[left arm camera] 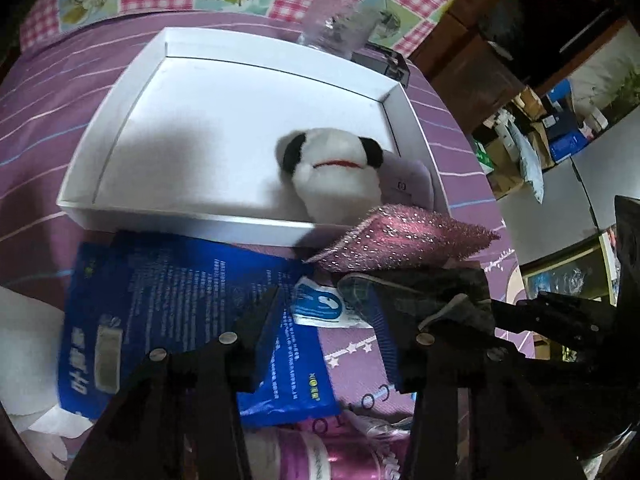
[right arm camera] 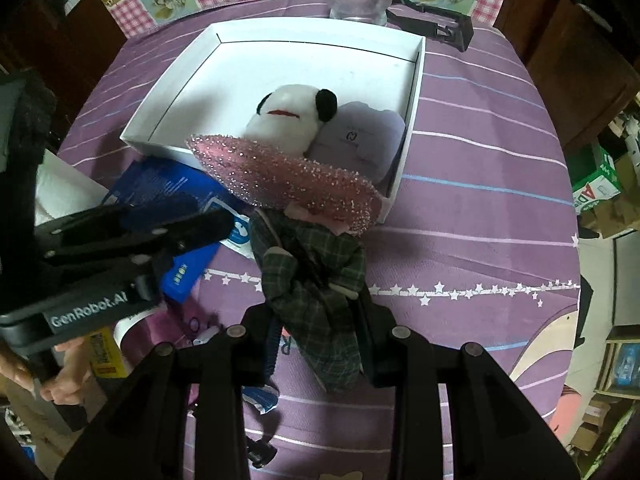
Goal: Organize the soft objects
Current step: 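Carry the plaid cloth toward the white box with the right gripper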
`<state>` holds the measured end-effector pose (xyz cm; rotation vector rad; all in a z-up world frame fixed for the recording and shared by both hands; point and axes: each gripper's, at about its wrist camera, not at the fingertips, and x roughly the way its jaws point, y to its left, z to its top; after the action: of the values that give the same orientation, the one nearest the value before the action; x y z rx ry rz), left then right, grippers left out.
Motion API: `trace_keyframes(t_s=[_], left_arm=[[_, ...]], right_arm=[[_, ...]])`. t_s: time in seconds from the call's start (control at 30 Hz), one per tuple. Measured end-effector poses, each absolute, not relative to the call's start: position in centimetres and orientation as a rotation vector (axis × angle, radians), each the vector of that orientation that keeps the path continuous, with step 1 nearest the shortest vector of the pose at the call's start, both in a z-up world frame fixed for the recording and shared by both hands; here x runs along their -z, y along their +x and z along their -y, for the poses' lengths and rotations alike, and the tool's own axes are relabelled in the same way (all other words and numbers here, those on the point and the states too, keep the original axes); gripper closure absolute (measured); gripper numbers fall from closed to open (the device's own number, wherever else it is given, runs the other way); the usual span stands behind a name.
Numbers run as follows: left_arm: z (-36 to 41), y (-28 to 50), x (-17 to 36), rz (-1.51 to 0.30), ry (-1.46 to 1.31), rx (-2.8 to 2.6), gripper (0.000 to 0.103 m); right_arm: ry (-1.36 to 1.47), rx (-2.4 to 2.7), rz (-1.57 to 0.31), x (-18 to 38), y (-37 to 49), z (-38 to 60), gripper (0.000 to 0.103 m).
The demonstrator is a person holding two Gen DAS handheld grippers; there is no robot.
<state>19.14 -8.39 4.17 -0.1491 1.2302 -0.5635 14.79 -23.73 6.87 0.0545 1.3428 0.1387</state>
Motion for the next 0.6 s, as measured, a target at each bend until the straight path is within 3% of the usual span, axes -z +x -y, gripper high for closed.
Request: trace_keyframes(t_s=[0.17,0.37,0.6], left_arm=[[9.2,19.4,-2.9,-1.275,-0.148,0.586,0.067],[8.8,19.4,-2.2,-1.305,-0.159,0.559,0.096],[7.9,19.5,-2.3,-1.295,-0.195,0.519,0.101]], right_arm=[[0.053,-0.145,-1.34,-6.7,14.8,23.8,0.069],[0.073,-0.153,-1.341,-6.5,14.8,24.0,0.068],[0.067,-0.16,-1.334,-6.8,14.8,23.9,0.069]])
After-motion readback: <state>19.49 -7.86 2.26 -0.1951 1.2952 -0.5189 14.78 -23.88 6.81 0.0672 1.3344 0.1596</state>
